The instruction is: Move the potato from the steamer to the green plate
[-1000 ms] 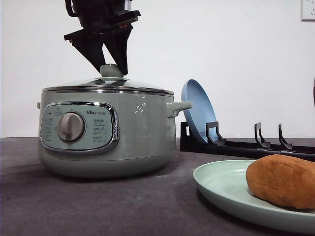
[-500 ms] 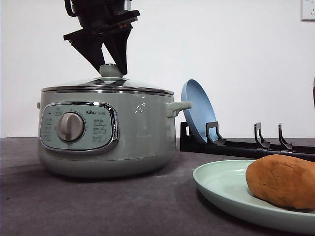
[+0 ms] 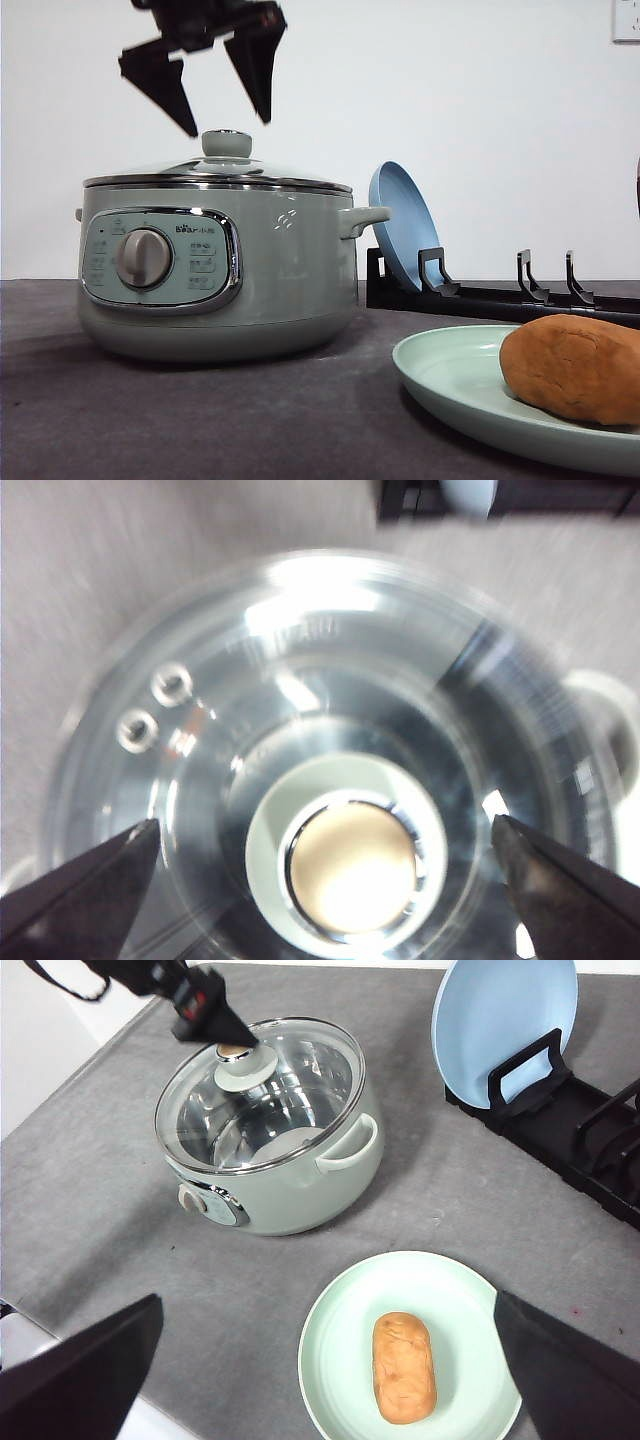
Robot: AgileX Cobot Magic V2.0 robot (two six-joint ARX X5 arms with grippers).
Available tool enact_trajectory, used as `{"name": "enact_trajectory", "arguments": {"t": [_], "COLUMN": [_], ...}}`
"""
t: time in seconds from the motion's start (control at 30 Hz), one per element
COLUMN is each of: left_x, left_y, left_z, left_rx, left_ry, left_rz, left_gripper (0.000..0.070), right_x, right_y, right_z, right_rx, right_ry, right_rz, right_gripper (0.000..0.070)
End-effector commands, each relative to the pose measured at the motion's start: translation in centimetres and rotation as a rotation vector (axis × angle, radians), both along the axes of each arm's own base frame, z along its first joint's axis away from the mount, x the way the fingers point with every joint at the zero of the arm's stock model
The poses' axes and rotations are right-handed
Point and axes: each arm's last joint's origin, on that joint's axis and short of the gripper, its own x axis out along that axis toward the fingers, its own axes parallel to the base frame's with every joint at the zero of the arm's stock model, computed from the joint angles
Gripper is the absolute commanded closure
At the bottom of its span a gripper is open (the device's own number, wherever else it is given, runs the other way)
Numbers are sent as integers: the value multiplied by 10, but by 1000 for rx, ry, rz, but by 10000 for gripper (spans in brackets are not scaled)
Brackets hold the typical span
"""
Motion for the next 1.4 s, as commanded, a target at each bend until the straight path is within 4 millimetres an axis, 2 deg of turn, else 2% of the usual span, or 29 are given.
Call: {"name": "enact_trajectory", "arguments": {"t": [0.0,0.2,0.33,0.57,0.77,0.9,1.07,1.23,1.37], "left_x": [1,-21,-45,-99,-157,-194,-231,-259,-273], "left_y": [-3,8,20,47,75,93,110,123,130], "left_z": [5,29,53,90,102,89,54,17,2], "left_rx": [-10,-33,-60,-116,-180,-238,-336,-373,-389], "left_ry": [2,-8,-48,-155,-286,-386,-450,-441,-423], "left_rz": [9,32,40,36,29,21,-27,3,22], "left_gripper": [0,0,0,0,0,0,0,0,0], "right_x": [0,0,0,0,0,1,5,8,7], "right_y": [0,0,0,0,0,0,2,4,4], "right_z": [4,3,3,3,3,2,-5,-24,-41], "right_rx": [11,7,-2,-19,-36,-59,-63,-60,-46], "right_ry": [-2,-3,-11,-24,-37,-45,-52,-61,-72], "right_rz": [0,1,7,10,21,9,17,17,15], "right_gripper": [0,0,0,0,0,0,0,0,0]}}
